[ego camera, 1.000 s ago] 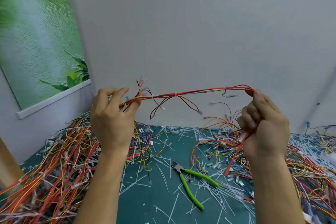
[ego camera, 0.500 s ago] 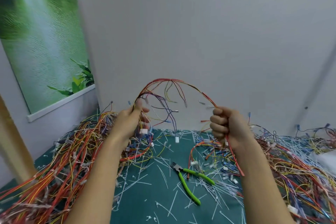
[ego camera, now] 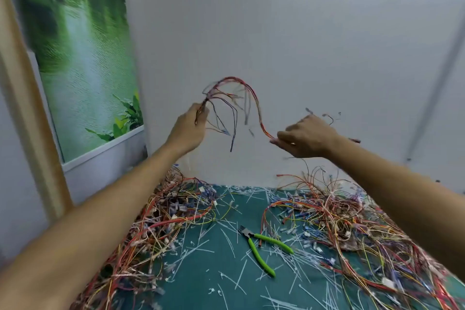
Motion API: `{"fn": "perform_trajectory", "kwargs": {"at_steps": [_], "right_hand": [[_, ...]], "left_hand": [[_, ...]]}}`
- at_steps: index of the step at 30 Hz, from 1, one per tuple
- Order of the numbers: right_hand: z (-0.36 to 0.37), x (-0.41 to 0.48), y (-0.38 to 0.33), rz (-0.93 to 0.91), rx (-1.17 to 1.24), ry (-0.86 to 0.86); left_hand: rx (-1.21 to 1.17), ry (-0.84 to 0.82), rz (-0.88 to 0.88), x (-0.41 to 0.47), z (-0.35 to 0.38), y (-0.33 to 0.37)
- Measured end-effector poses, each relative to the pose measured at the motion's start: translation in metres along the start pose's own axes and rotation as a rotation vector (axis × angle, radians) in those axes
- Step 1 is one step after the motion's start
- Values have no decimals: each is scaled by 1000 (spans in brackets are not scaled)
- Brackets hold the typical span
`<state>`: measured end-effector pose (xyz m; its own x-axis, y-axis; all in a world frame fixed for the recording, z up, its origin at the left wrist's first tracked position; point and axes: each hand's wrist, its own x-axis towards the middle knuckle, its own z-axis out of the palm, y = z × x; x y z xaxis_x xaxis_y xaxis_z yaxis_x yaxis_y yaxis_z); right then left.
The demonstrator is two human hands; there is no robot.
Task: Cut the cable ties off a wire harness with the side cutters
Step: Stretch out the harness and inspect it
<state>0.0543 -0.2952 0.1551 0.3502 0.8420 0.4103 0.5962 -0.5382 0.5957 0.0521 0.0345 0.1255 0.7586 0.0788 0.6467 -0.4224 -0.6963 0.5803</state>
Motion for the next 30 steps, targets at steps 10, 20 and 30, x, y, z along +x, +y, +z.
{"fn": "perform_trajectory", "kwargs": {"at_steps": [10, 20, 30], "right_hand": [[-25, -33, 58, 328, -451, -165], [-17, -16, 50, 1128, 646, 82], [-6, 28, -39, 1310, 1935, 68]], "left_hand": [[1044, 206, 1152, 34, -66, -5], [26, -254, 29, 22, -35, 12], [-666, -336, -479, -25, 14, 74]]}}
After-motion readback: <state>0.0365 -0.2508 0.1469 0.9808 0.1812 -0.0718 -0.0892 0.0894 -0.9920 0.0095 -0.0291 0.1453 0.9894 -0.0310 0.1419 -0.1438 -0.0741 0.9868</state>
